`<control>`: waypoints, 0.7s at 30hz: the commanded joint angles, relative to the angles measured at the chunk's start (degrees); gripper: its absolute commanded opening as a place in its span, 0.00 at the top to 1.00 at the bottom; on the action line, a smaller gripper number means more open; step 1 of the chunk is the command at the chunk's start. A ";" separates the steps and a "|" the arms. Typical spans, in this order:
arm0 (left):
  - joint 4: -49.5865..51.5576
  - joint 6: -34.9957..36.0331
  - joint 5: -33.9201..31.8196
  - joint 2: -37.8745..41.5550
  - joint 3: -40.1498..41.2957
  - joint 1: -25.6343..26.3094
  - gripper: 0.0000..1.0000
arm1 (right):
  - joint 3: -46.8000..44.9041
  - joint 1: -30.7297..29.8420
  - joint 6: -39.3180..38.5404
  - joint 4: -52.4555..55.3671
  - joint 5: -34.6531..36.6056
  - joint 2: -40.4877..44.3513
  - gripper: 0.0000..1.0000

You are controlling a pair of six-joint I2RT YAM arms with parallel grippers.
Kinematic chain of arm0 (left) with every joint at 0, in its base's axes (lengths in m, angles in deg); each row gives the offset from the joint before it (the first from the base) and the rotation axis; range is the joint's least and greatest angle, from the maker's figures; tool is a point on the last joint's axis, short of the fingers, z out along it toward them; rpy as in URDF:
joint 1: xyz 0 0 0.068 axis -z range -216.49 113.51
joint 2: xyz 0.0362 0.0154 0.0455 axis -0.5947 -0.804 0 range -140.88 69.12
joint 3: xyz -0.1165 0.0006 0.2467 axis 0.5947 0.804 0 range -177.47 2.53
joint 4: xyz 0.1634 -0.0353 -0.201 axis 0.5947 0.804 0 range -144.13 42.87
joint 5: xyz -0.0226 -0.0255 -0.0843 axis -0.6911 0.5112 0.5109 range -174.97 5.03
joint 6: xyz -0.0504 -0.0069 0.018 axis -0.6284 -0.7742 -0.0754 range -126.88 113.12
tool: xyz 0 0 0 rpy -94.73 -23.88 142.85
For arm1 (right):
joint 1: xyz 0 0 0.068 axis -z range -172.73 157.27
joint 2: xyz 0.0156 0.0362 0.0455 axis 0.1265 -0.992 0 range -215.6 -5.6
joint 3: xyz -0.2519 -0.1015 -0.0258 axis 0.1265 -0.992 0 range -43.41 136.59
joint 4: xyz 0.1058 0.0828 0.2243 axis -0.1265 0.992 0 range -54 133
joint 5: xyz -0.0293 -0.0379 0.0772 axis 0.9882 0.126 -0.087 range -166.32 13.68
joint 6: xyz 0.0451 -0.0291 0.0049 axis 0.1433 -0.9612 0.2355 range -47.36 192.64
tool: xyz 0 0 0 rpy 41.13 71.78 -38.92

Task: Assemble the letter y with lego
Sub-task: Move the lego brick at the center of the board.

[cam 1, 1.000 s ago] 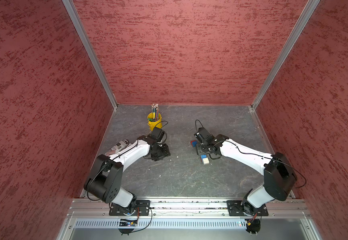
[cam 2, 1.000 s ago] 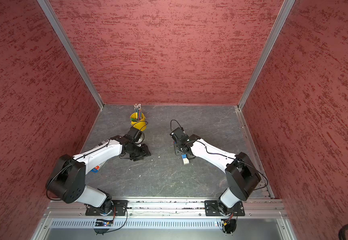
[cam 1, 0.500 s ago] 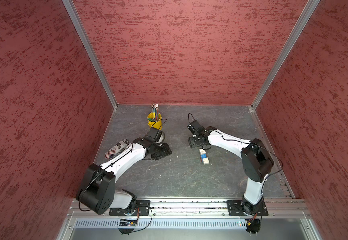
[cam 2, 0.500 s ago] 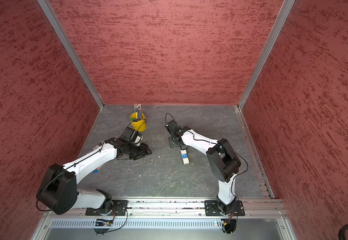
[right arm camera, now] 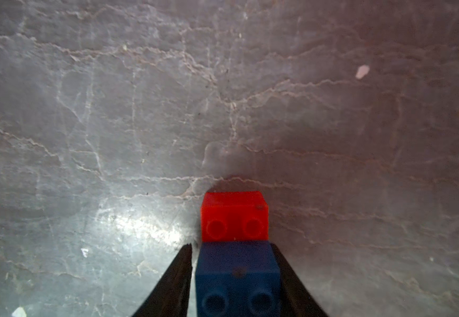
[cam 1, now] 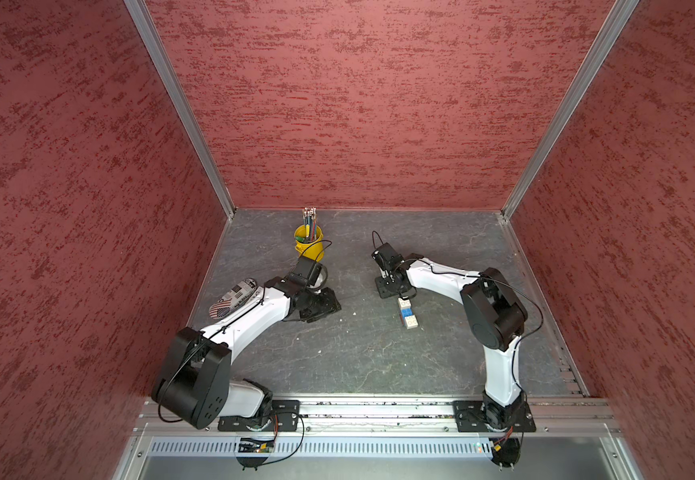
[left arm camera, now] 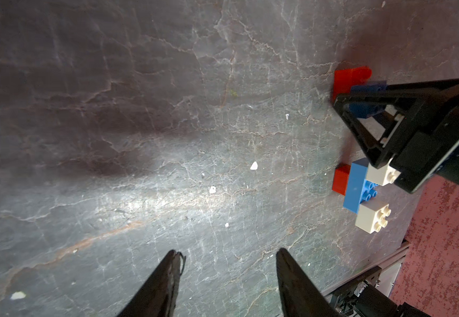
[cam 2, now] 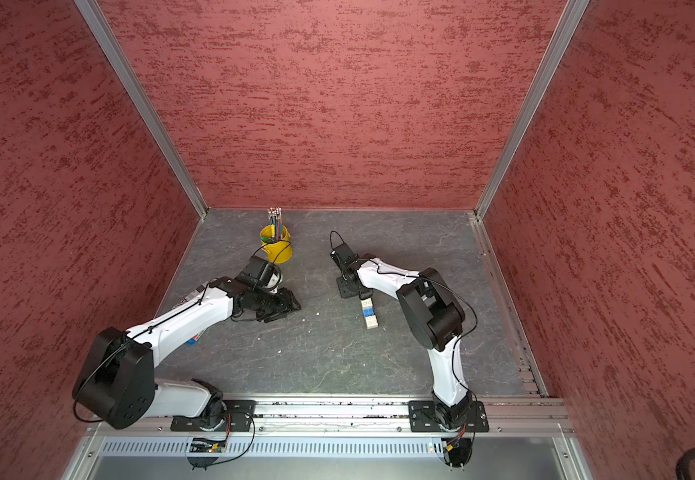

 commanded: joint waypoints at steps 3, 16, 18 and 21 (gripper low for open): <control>0.23 -0.03 -0.64 1.52 1.30 -0.67 0.42 | 2.23 -0.69 -2.48 -1.64 -1.81 0.10 0.62; 0.75 -0.20 -1.25 4.59 4.96 -4.51 0.42 | 5.97 -9.40 -7.93 -0.49 -7.39 1.30 0.65; 0.88 -0.13 -1.23 5.39 5.51 -5.14 0.42 | 6.34 -10.87 -8.95 -0.49 -8.66 1.07 0.65; 1.00 -0.26 -1.29 6.35 6.23 -5.92 0.42 | 6.49 -13.09 -11.15 -0.81 -10.08 0.54 0.65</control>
